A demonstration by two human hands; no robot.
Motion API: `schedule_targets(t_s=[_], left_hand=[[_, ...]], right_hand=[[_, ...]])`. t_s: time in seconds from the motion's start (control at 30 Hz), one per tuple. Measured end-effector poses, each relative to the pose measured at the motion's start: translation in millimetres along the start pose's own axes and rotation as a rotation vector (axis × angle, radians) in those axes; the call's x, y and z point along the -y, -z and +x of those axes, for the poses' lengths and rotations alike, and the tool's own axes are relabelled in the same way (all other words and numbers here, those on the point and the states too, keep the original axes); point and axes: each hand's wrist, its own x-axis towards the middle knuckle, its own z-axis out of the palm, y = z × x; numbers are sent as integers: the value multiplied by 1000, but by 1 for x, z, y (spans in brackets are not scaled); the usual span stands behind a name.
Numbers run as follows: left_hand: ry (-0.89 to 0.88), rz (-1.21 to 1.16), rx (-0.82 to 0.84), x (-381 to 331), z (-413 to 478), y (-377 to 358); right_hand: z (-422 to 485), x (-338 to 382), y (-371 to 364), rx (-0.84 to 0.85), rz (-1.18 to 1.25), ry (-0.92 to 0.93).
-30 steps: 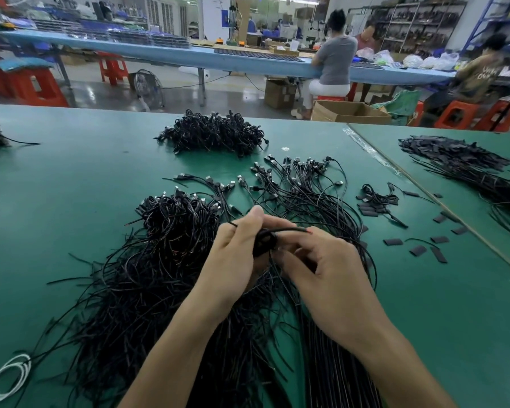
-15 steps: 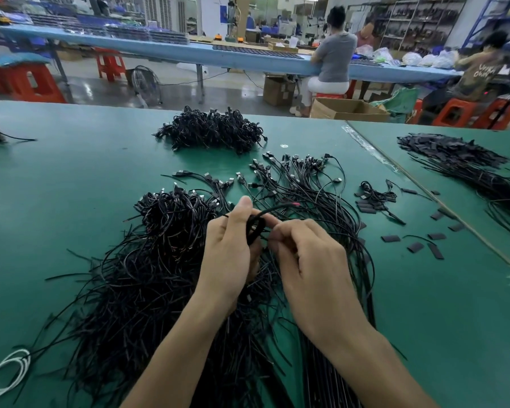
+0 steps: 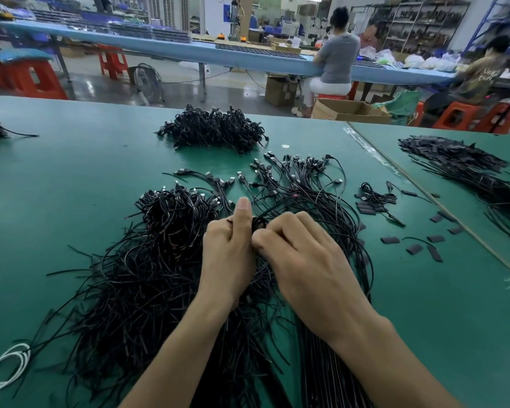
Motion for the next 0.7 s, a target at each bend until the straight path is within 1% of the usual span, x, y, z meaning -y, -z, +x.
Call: schedule_targets(t_s=[0.1,0.17,0.23,0.3,0.4,0.47,0.53,0.57,0.63,0.7], left_hand=[[110,3,130,0,1,2],[221,-4,253,-2,3,5],[309,-8,338,-3,3,8],[376,-9,385,-4,2,9],[492,-58,419,-5,0,9],[548,-105,472,-5,0,10],[549,-139,609,-7,0,11],[518,-125,681,-8,0,12],[386,-36,808,-10,-2,14],[272,-8,907,-13,-4,14]], right_hand=[[2,-7,5,-2,-75,99],[4,-12,9,10,-73,152],[5,-14,12,66,-38,166],[6,-14,13,126,23,125],[7,-12,12,143,101,20],[9,-13,11,178,139,-56],[8,-19,10,221,214,-152],[8,-25,9,239,261,-191],[6,-33,11,282,335,-231],[4,-36,14,292,351,-217]])
